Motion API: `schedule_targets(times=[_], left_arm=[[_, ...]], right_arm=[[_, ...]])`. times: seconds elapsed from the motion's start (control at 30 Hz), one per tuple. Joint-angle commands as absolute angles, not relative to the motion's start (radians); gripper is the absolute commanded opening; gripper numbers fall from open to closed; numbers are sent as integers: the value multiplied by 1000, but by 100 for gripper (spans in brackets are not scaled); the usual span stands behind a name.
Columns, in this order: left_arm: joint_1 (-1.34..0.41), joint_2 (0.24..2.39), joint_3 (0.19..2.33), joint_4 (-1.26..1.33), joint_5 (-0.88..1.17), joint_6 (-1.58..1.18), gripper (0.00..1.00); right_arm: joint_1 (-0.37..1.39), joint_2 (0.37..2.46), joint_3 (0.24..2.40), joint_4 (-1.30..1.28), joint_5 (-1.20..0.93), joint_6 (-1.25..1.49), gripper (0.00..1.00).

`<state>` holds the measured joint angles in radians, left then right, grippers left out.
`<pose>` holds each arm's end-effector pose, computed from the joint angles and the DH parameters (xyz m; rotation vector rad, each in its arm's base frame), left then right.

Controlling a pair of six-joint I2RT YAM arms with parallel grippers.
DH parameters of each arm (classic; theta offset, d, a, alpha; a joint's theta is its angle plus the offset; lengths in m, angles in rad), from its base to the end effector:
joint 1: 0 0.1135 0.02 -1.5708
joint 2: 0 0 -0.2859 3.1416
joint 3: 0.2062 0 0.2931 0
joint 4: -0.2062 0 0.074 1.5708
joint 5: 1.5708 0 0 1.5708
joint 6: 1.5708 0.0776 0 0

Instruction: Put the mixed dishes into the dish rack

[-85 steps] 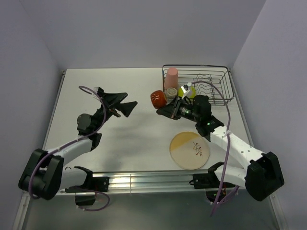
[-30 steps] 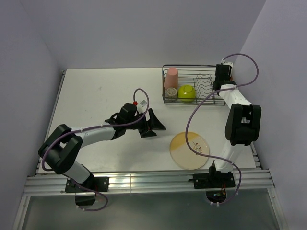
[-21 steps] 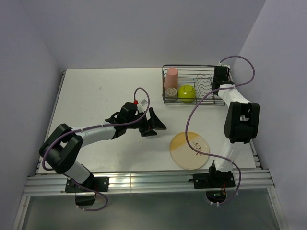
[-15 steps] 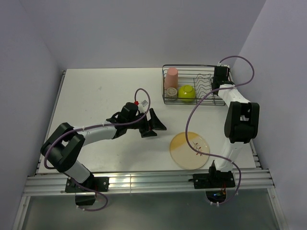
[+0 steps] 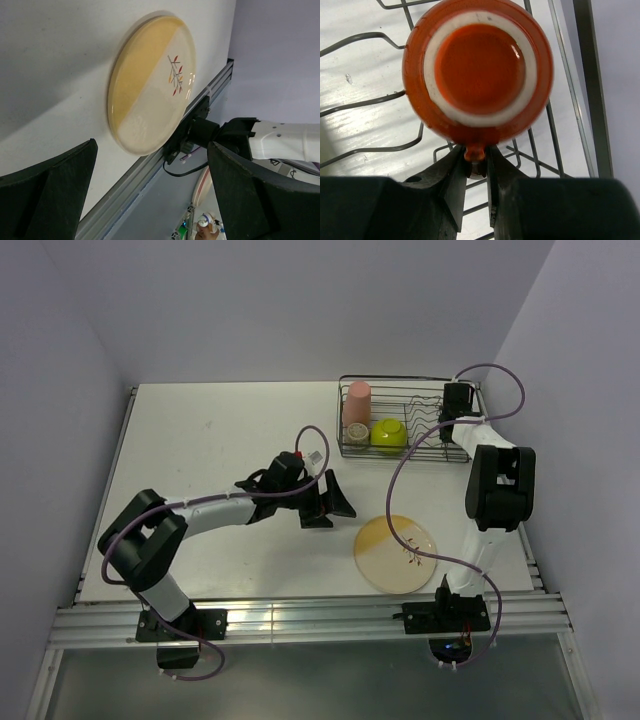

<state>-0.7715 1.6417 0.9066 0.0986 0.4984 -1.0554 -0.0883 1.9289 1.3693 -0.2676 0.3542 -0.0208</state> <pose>0.2663 -0.3108 0.1663 -0.0370 2.5901 -1.4254 0.4903 -0.0704 0.1718 0.2461 2.3707 -0.4755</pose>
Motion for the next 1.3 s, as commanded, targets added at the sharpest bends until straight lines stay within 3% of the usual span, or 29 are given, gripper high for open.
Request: schedule_targets(times=[0.0,0.3,0.77,1.17,1.27], left_arm=[[-802,1676,965,32,468,-1006,98],[-850,1729,993,14,443,-992,98],[-865,1750,1002,3,416,-982,98],[-867,1756,1002,9,436,-968,98],[-865,1761,1002,17,439,-968,98]], right_arm=[[-89,1936,1407,-245,379,-9,27],[-87,1896,1368,-213,388,-2,39],[-87,1819,1342,-207,426,25,47],[-94,1907,1390,-247,433,43,45],[-95,1919,1388,-250,426,48,38]])
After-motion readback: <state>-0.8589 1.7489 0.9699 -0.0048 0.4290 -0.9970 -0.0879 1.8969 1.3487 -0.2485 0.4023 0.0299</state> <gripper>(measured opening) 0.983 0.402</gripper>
